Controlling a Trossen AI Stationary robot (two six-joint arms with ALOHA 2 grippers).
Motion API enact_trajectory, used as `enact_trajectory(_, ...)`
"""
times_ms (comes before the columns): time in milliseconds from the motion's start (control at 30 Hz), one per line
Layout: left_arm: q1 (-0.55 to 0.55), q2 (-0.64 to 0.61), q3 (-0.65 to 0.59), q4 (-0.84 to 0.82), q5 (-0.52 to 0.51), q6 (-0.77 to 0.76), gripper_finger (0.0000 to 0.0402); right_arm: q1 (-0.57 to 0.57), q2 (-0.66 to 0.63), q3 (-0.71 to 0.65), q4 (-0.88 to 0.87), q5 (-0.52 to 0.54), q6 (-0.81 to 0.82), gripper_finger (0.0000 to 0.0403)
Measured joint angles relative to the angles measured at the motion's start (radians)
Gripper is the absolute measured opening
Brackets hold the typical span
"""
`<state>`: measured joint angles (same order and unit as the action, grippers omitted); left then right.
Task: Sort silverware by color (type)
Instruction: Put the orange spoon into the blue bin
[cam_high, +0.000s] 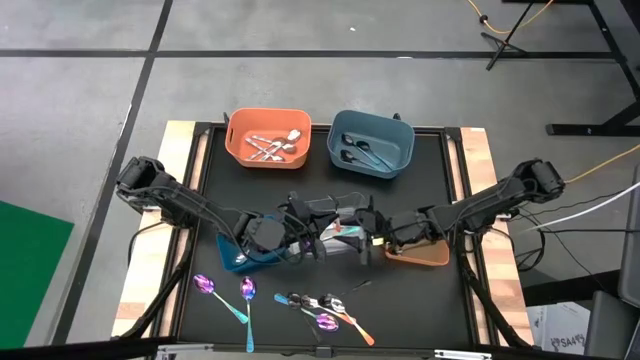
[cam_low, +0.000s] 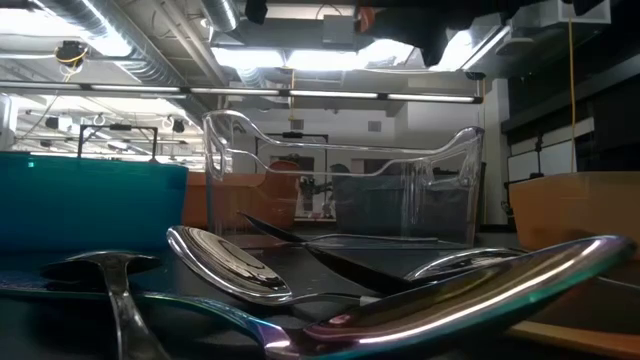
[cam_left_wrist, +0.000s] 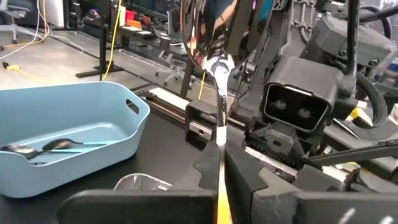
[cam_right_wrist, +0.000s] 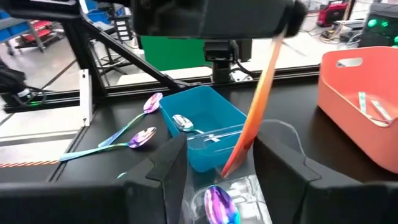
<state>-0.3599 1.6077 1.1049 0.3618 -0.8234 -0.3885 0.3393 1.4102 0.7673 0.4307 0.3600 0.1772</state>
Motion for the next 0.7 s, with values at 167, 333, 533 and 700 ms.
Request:
enact_trajectory(167,0.0,0.0,0.0,0.0,-0.002,0.0,0.0002,0.0,0.015,0.0,0.023,0.032,0.0,0.0148)
enact_trajectory(333,0.0,0.0,0.0,-0.002,-0.002,0.0,0.0002,0.0,0.015,0.0,0.026,0.033,0.0,0.0096)
enact_trajectory(533,-0.001,0.0,0.0,-0.012,-0.001,0.0,0.0002,0.0,0.015,0.0,0.025,0.038,0.002,0.0023)
enact_trajectory(700,-0.008,0.0,0.0,-0.013,0.0,0.008,0.0002,0.0,0.015,0.0,0.02,0.038,0.025,0.001)
